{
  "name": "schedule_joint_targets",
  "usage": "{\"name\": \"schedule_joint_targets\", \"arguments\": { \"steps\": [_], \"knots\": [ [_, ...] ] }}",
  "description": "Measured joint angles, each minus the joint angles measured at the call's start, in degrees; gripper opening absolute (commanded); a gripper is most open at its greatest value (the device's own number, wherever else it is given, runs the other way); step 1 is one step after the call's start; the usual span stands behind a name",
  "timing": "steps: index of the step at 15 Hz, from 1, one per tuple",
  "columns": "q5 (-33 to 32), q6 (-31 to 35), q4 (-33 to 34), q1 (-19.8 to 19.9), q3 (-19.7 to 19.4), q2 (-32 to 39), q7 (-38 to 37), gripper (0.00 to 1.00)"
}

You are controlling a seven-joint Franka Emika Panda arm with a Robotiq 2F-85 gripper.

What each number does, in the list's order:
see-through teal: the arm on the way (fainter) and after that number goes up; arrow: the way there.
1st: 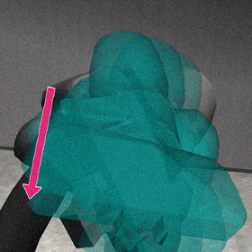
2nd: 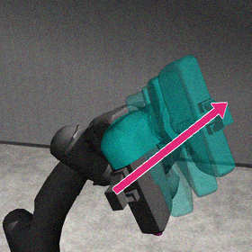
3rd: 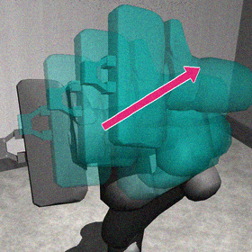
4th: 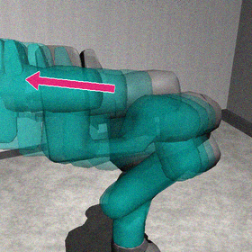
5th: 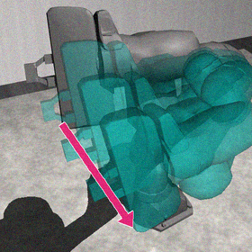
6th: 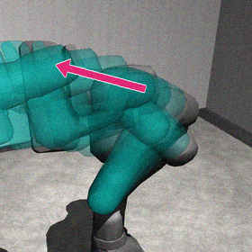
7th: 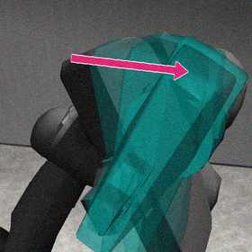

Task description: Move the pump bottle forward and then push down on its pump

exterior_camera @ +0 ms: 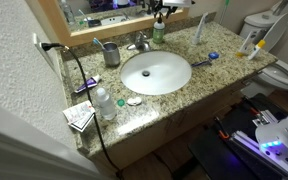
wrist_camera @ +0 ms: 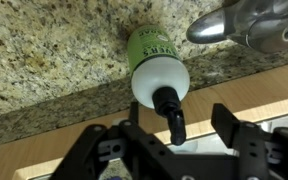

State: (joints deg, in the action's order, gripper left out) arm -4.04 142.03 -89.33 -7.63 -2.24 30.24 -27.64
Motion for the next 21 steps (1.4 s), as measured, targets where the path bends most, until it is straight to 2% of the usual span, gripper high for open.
{"name": "schedule_joint_targets", "arguments": {
  "steps": [6,7,9,15,21],
  "knots": [
    [-0.2,-0.1,0.2,-0.7,-0.9,-0.9,-0.2,0.03],
    [-0.2,-0.3,0.2,-0.9,-1.1,-1.1,-0.2,0.0],
    [-0.2,-0.7,0.2,-1.2,-1.3,-1.3,-0.2,0.04],
    [-0.3,-1.1,0.2,-1.5,-1.6,-1.4,-0.5,0.04],
    [0.7,-6.4,0.3,-0.7,-1.8,-3.8,-0.2,0.04]
  ]
}}
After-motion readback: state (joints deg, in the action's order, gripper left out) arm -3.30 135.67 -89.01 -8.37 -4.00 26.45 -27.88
